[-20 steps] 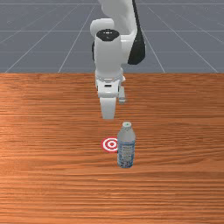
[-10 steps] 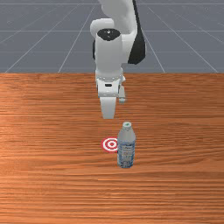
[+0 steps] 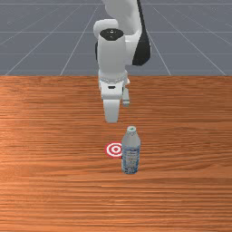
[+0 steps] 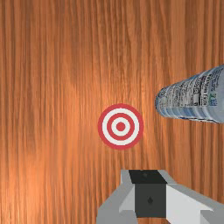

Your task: Pick up the bottle and put it on the marker

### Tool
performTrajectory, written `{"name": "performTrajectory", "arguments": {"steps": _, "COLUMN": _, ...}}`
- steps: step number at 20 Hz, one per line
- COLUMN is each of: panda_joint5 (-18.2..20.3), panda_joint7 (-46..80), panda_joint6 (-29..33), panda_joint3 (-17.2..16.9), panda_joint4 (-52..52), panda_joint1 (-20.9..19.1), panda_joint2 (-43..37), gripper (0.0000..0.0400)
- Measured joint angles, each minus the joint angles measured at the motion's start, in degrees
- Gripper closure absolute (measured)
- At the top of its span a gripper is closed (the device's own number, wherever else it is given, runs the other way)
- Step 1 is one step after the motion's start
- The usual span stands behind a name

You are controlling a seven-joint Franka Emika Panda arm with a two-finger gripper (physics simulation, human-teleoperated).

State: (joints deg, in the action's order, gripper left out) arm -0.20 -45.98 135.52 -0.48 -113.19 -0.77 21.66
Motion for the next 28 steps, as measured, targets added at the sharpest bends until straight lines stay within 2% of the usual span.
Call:
{"name": "performTrajectory", "arguments": {"steps": 2, "panda_joint5": 0.5, "panda_joint7": -0.4, "panda_joint6": -1.1, "panda_joint3": 0.2, "panda_joint4": 0.6, "panda_joint1": -0.2, "panda_joint2": 0.1, "gripper": 0.04}}
{"name": "performTrajectory", "arguments": {"steps": 4, "panda_joint5": 0.5, "panda_joint7": -0.4, "panda_joint6": 12.0, "panda_joint3": 0.2, "panda_joint4": -6.5, "panda_joint1": -0.2, "panda_joint2": -3.7, "gripper": 0.04}}
{"name": "performTrajectory", "arguments": {"steps": 5, "panda_joint5": 0.9, "panda_joint7": -0.8, "panda_joint6": 14.9, "panda_joint3": 0.5, "panda_joint4": -7.9, "panda_joint1": -0.5, "panda_joint2": -5.3, "gripper": 0.04}}
{"name": "performTrajectory", "arguments": {"steps": 7, "panda_joint5": 0.6, "panda_joint7": -0.5, "panda_joint6": 10.7, "panda_joint3": 0.2, "panda_joint4": -7.2, "panda_joint1": -0.2, "panda_joint2": -8.3, "gripper": 0.04}}
{"name": "performTrajectory", "arguments": {"steps": 8, "panda_joint5": 0.1, "panda_joint7": -2.7, "panda_joint6": -4.1, "panda_joint3": 0.3, "panda_joint4": 0.0, "panda_joint1": -0.3, "panda_joint2": -6.6, "gripper": 0.04}}
{"name": "performTrajectory", "arguments": {"steps": 9, "panda_joint5": 0.0, "panda_joint7": -0.2, "panda_joint6": -12.6, "panda_joint3": 0.0, "panda_joint4": 6.0, "panda_joint1": 0.0, "panda_joint2": -3.8, "gripper": 0.04}}
{"name": "performTrajectory", "arguments": {"steps": 10, "panda_joint5": -0.2, "panda_joint7": -0.3, "panda_joint6": -31.5, "panda_joint3": 0.0, "panda_joint4": 23.0, "panda_joint1": 0.1, "panda_joint2": 5.6, "gripper": 0.0242}}
{"name": "performTrajectory", "arguments": {"steps": 11, "panda_joint5": -0.1, "panda_joint7": -0.2, "panda_joint6": -15.6, "panda_joint3": 0.0, "panda_joint4": 9.5, "panda_joint1": 0.0, "panda_joint2": 0.4, "gripper": 0.0147}}
{"name": "performTrajectory", "arguments": {"steps": 12, "panda_joint5": -0.1, "panda_joint7": -0.2, "panda_joint6": -16.2, "panda_joint3": 0.0, "panda_joint4": 10.0, "panda_joint1": 0.0, "panda_joint2": 1.1, "gripper": 0.0089}}
{"name": "performTrajectory", "arguments": {"steps": 13, "panda_joint5": 4.6, "panda_joint7": -4.0, "panda_joint6": -5.1, "panda_joint3": 1.4, "panda_joint4": 2.0, "panda_joint1": -1.6, "panda_joint2": -2.7, "gripper": 0.0054}}
{"name": "performTrajectory", "arguments": {"steps": 14, "panda_joint5": 5.2, "panda_joint7": -4.5, "panda_joint6": -5.1, "panda_joint3": 1.5, "panda_joint4": 1.9, "panda_joint1": -1.9, "panda_joint2": -2.6, "gripper": 0.0033}}
{"name": "performTrajectory", "arguments": {"steps": 15, "panda_joint5": 1.3, "panda_joint7": -1.3, "panda_joint6": 6.2, "panda_joint3": 0.4, "panda_joint4": -4.7, "panda_joint1": -0.5, "panda_joint2": -6.4, "gripper": 0.0019}}
{"name": "performTrajectory", "arguments": {"steps": 16, "panda_joint5": 2.5, "panda_joint7": -2.2, "panda_joint6": -6.1, "panda_joint3": 0.7, "panda_joint4": 2.0, "panda_joint1": -0.9, "panda_joint2": -4.3, "gripper": 0.0012}}
{"name": "performTrajectory", "arguments": {"steps": 17, "panda_joint5": 0.8, "panda_joint7": -0.7, "panda_joint6": -7.5, "panda_joint3": 0.2, "panda_joint4": 3.0, "panda_joint1": -0.3, "panda_joint2": -3.9, "gripper": 0.0007}}
{"name": "performTrajectory", "arguments": {"steps": 19, "panda_joint5": 0.7, "panda_joint7": -0.6, "panda_joint6": -7.9, "panda_joint3": 0.3, "panda_joint4": 3.3, "panda_joint1": -0.2, "panda_joint2": -3.8, "gripper": 0.0003}}
{"name": "performTrajectory", "arguments": {"steps": 20, "panda_joint5": 3.0, "panda_joint7": -2.3, "panda_joint6": -7.1, "panda_joint3": 0.8, "panda_joint4": 2.5, "panda_joint1": -0.9, "panda_joint2": -4.5, "gripper": 0.0002}}
{"name": "performTrajectory", "arguments": {"steps": 21, "panda_joint5": 1.0, "panda_joint7": -0.8, "panda_joint6": -3.9, "panda_joint3": 0.4, "panda_joint4": 0.4, "panda_joint1": -0.3, "panda_joint2": -6.0, "gripper": 0.0001}}
{"name": "performTrajectory", "arguments": {"steps": 22, "panda_joint5": 1.1, "panda_joint7": -0.9, "panda_joint6": -3.7, "panda_joint3": 0.4, "panda_joint4": 0.1, "panda_joint1": -0.3, "panda_joint2": -6.8, "gripper": 0.0}}
{"name": "performTrajectory", "arguments": {"steps": 24, "panda_joint5": 1.1, "panda_joint7": -0.8, "panda_joint6": -5.1, "panda_joint3": 0.3, "panda_joint4": 0.7, "panda_joint1": -0.3, "panda_joint2": -7.8, "gripper": 0.0}}
{"name": "performTrajectory", "arguments": {"steps": 25, "panda_joint5": 0.9, "panda_joint7": 0.3, "panda_joint6": -9.0, "panda_joint3": 0.2, "panda_joint4": 3.2, "panda_joint1": -0.2, "panda_joint2": -6.9, "gripper": 0.0}}
{"name": "performTrajectory", "arguments": {"steps": 26, "panda_joint5": 0.9, "panda_joint7": -0.7, "panda_joint6": -10.2, "panda_joint3": 0.3, "panda_joint4": 4.0, "panda_joint1": -0.3, "panda_joint2": -6.6, "gripper": 0.0}}
{"name": "performTrajectory", "arguments": {"steps": 28, "panda_joint5": 0.9, "panda_joint7": -0.2, "panda_joint6": -9.1, "panda_joint3": 0.3, "panda_joint4": 3.1, "panda_joint1": -0.2, "panda_joint2": -7.0, "gripper": 0.0}}
